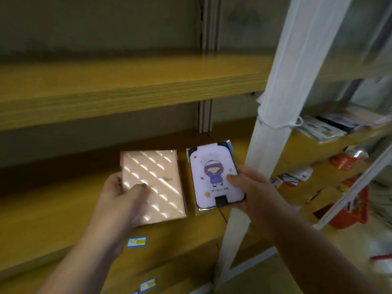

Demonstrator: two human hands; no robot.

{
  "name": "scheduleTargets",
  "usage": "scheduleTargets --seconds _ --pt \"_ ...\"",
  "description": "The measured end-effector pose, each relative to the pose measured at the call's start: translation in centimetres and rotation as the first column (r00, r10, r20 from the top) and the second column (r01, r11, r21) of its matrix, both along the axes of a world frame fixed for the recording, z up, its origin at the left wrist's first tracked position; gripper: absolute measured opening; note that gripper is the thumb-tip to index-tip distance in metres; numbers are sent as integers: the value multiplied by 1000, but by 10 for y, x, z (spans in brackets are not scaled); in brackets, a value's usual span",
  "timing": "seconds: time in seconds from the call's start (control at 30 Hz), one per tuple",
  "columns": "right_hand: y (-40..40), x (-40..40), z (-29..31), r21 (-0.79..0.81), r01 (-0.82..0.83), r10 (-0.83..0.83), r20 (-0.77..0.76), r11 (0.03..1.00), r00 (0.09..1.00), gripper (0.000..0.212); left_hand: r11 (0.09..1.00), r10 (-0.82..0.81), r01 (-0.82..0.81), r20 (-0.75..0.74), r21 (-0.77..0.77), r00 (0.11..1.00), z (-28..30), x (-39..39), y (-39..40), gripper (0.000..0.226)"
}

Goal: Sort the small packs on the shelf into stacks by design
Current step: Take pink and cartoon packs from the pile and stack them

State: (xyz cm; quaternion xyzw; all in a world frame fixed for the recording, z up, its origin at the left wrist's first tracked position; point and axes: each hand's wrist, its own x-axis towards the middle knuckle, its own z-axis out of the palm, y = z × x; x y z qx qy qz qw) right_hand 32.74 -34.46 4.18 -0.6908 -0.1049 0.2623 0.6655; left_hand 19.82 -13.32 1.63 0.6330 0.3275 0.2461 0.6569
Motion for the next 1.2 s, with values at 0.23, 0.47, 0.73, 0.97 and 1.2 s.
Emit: scheduleTargets --seconds 0.23,0.47,0.73,0.97,1.2 --pt "-102 -14 22 -27 -157 159 111 987 981 16 999 26 -24 42 -27 999 20 -5 -108 28" --pt "-204 14 22 50 -12 13 -17 999 1000 18 997 59 -51 136 -56 989 30 3 -231 21" --pt "-309 57 17 160 189 -161 -176 969 971 20 996 -56 60 68 -61 996 34 60 -322 29" --pt "-367 94 9 227 251 -230 -118 941 966 23 985 -156 157 22 -70 987 29 133 -363 28" --pt "-397 148 -2 237 323 -299 -133 916 945 21 957 -251 257 64 -131 966 21 215 -395 25"
